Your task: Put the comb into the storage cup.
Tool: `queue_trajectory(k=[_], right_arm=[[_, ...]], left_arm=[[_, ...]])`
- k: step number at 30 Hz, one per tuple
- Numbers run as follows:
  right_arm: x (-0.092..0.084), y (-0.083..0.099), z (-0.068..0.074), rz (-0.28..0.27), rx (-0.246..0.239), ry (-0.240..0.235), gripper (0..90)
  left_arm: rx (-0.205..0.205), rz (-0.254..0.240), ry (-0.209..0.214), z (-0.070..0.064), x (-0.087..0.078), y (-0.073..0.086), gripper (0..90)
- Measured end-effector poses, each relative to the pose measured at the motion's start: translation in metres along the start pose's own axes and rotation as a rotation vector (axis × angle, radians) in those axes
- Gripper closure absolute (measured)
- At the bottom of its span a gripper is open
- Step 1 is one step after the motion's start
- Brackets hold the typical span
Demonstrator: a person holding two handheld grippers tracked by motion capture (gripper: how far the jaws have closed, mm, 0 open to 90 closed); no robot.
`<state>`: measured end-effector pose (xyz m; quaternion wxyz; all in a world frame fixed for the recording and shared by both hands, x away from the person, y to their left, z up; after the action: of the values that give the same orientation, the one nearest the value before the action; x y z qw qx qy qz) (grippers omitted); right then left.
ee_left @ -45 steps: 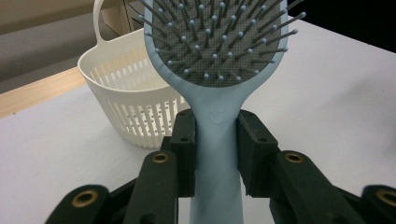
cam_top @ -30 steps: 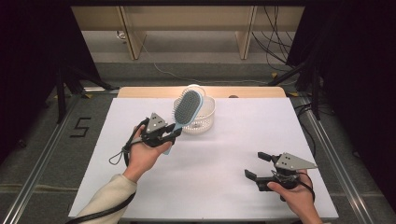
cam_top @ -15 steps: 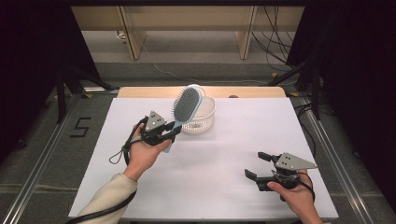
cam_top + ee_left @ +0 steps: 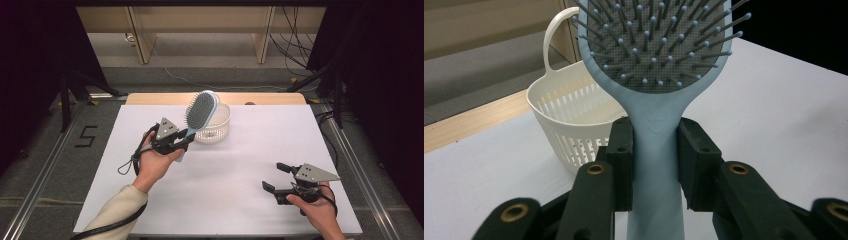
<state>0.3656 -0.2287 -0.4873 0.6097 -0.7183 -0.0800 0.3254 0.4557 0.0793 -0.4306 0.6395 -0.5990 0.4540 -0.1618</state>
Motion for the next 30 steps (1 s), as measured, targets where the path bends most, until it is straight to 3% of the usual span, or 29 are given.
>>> queue_trajectory(k=[30], right_arm=[[-0.0003,-0.0002,-0.0009,-0.002,0.005,0.005,15.4]], left_arm=[[0.022,-0.016,0.007,0.0036,0.0026,-0.0050,69.9]])
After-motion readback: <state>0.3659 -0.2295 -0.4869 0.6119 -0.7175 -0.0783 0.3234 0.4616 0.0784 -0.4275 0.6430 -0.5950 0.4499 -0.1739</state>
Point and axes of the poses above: each handheld gripper's, and its own axes: x roughly forward along the jaws, y roughly out of its underside, z roughly to its left, the point moved 7 cm from there along x, roughly forward along the jaws, and after that the axes turned 15 degrees about y, right-handed, at the moved point
